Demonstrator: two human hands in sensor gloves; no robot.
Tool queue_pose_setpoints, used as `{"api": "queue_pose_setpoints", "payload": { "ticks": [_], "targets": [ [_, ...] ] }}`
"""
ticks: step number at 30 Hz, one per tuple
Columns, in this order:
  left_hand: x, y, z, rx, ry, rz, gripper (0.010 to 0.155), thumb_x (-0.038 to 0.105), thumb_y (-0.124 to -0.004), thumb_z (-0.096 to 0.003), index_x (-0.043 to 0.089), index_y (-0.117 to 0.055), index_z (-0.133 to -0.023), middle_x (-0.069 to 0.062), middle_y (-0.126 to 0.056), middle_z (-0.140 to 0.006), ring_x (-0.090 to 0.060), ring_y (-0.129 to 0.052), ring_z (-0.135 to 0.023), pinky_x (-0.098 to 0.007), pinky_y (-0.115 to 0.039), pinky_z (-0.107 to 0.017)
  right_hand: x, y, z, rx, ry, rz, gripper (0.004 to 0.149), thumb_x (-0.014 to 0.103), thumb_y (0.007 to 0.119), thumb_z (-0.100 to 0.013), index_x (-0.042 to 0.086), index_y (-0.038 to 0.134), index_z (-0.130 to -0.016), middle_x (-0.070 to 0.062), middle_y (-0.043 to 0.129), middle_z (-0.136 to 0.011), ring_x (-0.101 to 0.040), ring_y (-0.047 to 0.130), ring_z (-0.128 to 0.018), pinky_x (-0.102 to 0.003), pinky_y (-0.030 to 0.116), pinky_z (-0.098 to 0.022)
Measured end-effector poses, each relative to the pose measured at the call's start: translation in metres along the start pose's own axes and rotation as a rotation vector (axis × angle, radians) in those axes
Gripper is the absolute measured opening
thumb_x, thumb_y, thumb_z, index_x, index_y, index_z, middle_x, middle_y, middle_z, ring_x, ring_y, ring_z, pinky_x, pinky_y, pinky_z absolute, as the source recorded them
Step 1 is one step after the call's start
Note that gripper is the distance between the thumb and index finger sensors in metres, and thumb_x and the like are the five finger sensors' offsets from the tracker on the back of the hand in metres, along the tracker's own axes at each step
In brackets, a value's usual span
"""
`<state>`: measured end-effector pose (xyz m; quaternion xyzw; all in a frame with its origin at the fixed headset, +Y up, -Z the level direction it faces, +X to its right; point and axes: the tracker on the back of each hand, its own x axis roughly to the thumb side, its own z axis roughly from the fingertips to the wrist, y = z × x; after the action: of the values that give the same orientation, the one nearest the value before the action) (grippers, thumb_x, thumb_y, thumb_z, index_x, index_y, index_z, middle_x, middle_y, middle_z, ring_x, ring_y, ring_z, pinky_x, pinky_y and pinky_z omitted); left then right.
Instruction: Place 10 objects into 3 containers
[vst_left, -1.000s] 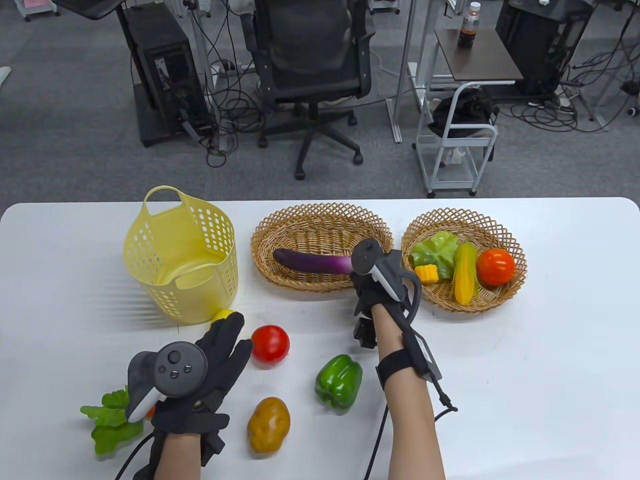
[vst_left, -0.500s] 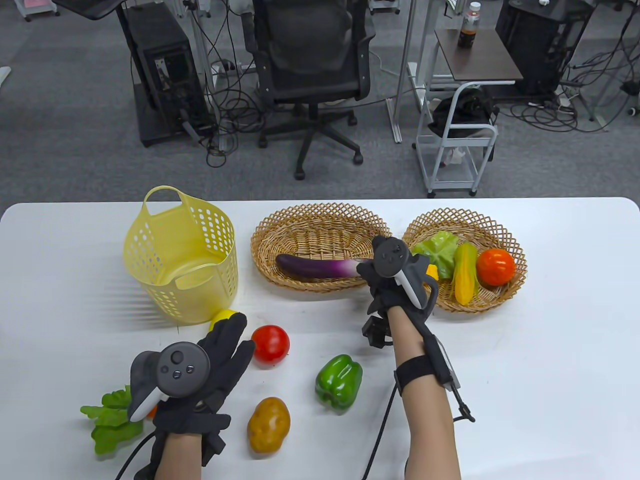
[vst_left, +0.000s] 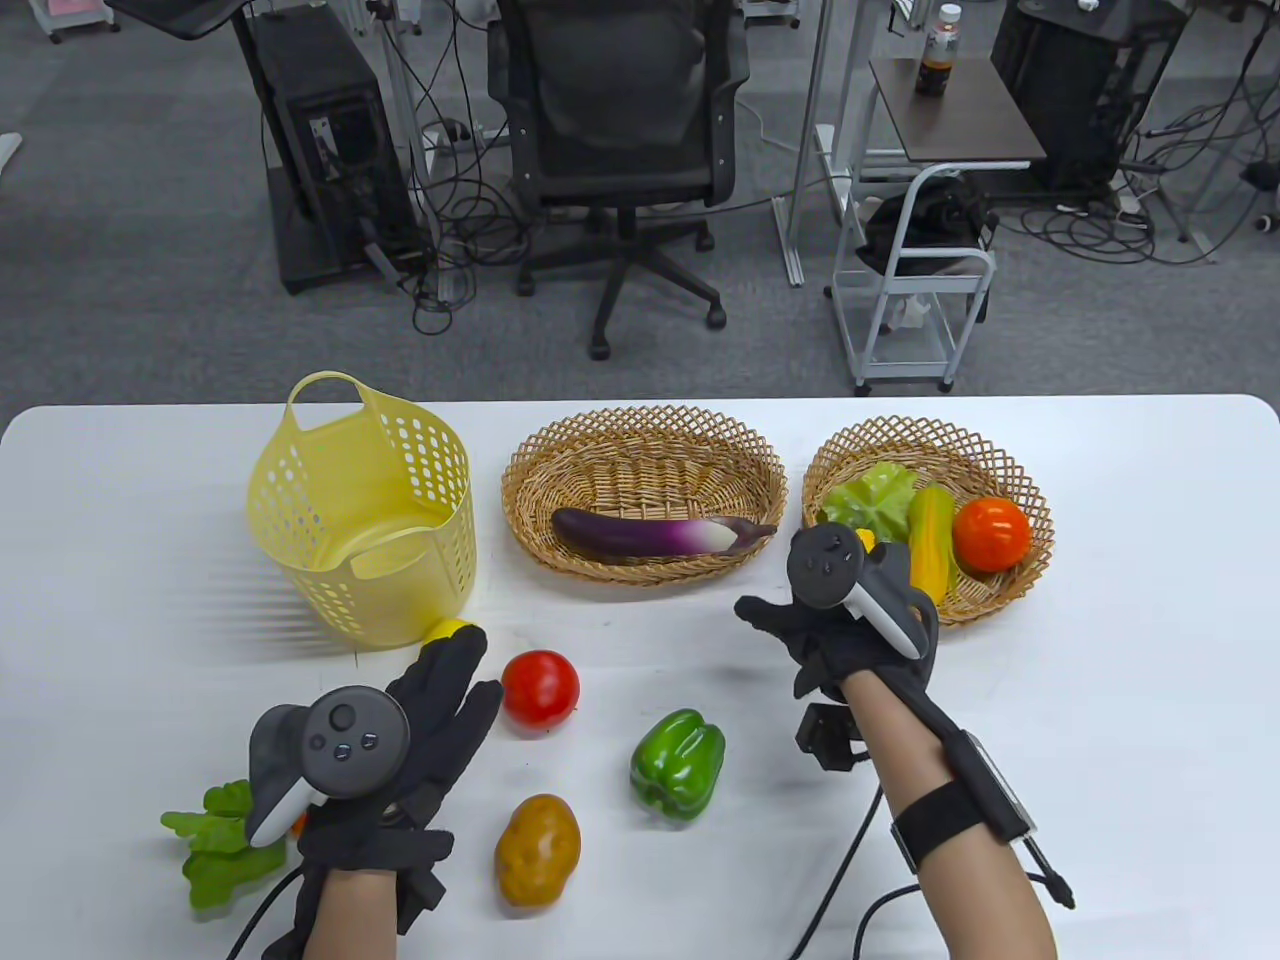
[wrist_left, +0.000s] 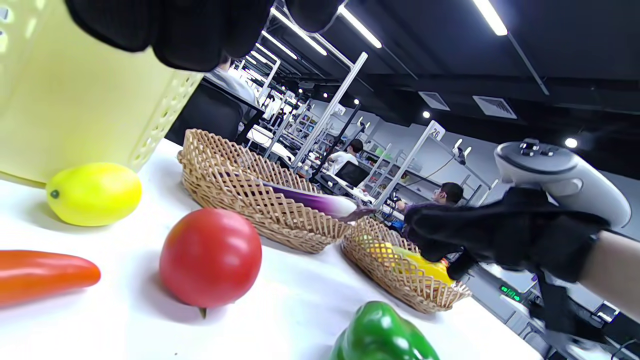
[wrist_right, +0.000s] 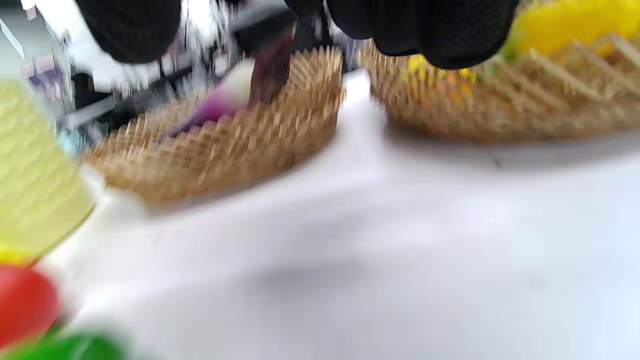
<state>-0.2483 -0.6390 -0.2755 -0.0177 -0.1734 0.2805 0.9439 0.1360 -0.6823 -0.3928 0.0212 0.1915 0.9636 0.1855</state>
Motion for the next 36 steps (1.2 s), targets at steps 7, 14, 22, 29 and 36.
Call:
{"api": "queue_pose_setpoints", "payload": {
  "ticks": [7, 14, 22, 29, 36],
  "targets": [
    [-0.018, 0.017, 0.013, 0.076, -0.009, 0.138, 0.072, 0.057, -0.04, -0.0693, 0.008, -0.041, -0.122, -0.035, -0.051, -0.118, -0.059, -0.064, -0.102, -0.071, -0.061, -0.066, 0.022, 0.032, 0.026, 0.35, -0.105, 0.047, 0.097, 0.064, 0.062, -0.056, 0.0, 0.019, -0.115, -0.035, 0.027, -0.117, -0.06, 0.042, -0.099, -0.062, 0.061, -0.064],
    [-0.024, 0.024, 0.02, 0.112, -0.019, 0.199, 0.072, 0.057, -0.039, -0.0694, 0.008, -0.04, -0.122, -0.035, -0.05, -0.118, -0.06, -0.063, -0.102, -0.071, -0.06, -0.066, 0.045, 0.064, 0.03, 0.522, -0.195, 0.086, 0.107, 0.063, 0.069, -0.051, -0.004, 0.014, -0.112, -0.04, 0.028, -0.113, -0.061, 0.056, -0.092, -0.054, 0.071, -0.058],
    [-0.018, 0.021, 0.016, 0.084, -0.03, 0.176, 0.072, 0.057, -0.039, -0.0694, 0.009, -0.04, -0.122, -0.035, -0.049, -0.118, -0.06, -0.061, -0.103, -0.071, -0.059, -0.067, 0.063, 0.09, 0.03, 0.408, -0.206, 0.226, 0.11, 0.063, 0.066, -0.053, -0.007, 0.002, -0.107, -0.039, 0.011, -0.112, -0.066, 0.04, -0.097, -0.06, 0.065, -0.063],
    [-0.017, 0.021, 0.017, 0.088, -0.034, 0.162, 0.072, 0.057, -0.039, -0.0693, 0.009, -0.04, -0.122, -0.035, -0.049, -0.118, -0.06, -0.061, -0.103, -0.071, -0.059, -0.067, 0.066, 0.097, 0.028, 0.39, -0.196, 0.237, 0.111, 0.061, 0.069, -0.051, -0.007, 0.003, -0.107, -0.038, 0.016, -0.112, -0.058, 0.047, -0.097, -0.058, 0.066, -0.063],
    [-0.009, 0.017, 0.015, 0.065, -0.045, 0.139, 0.072, 0.058, -0.039, -0.0694, 0.009, -0.039, -0.122, -0.034, -0.05, -0.119, -0.059, -0.062, -0.103, -0.07, -0.06, -0.067, 0.066, 0.094, 0.027, 0.281, -0.253, 0.264, 0.11, 0.065, 0.071, -0.05, -0.012, 0.017, -0.108, -0.038, 0.042, -0.108, -0.047, 0.072, -0.083, -0.046, 0.075, -0.054]
  ]
}}
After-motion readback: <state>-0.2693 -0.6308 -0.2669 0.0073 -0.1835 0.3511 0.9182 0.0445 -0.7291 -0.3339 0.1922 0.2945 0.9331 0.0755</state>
